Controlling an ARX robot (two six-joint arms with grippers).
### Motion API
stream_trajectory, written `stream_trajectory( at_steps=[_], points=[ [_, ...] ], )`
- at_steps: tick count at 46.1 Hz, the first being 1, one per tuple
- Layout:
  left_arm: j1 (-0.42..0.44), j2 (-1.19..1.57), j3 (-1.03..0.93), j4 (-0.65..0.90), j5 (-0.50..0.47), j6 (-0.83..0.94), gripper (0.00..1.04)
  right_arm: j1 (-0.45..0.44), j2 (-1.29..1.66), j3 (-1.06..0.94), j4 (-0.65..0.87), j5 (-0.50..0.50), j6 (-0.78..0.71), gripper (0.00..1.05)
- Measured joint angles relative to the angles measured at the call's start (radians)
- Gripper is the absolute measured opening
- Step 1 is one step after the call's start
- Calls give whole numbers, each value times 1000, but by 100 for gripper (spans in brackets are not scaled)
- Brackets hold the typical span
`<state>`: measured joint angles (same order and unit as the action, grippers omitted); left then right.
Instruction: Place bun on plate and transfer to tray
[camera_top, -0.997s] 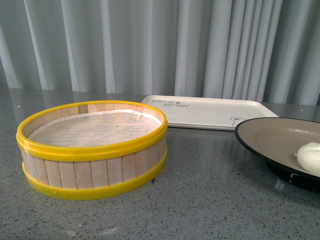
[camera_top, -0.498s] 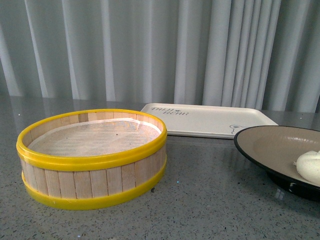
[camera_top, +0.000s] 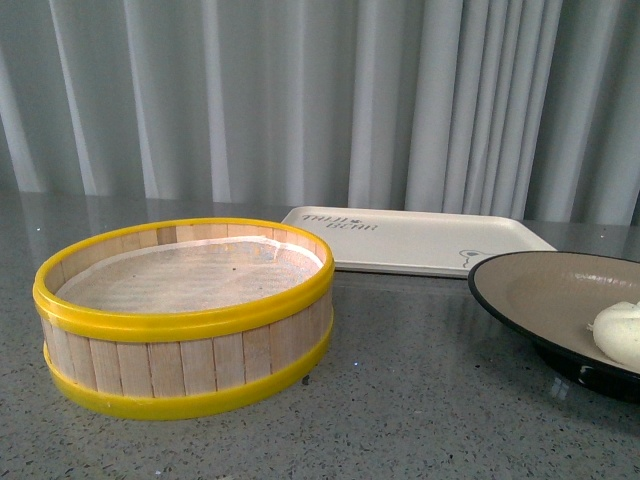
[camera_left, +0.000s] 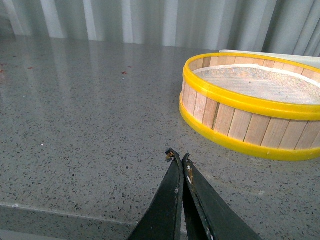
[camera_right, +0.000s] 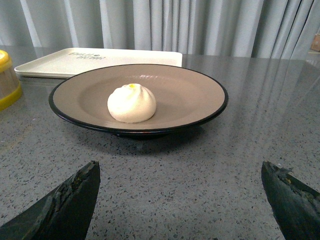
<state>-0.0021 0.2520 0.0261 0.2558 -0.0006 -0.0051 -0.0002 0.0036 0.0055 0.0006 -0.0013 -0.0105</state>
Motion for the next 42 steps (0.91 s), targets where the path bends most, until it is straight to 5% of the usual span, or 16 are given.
stream_trajectory(
  at_steps=[28, 42],
  points=[
    [0, -248, 0, -255, 1, 0, 5, 0, 0, 0, 0, 0, 0, 96],
    [0, -248, 0, -255, 0, 0, 63, 0, 0, 0, 0, 0, 0, 96]
  ],
)
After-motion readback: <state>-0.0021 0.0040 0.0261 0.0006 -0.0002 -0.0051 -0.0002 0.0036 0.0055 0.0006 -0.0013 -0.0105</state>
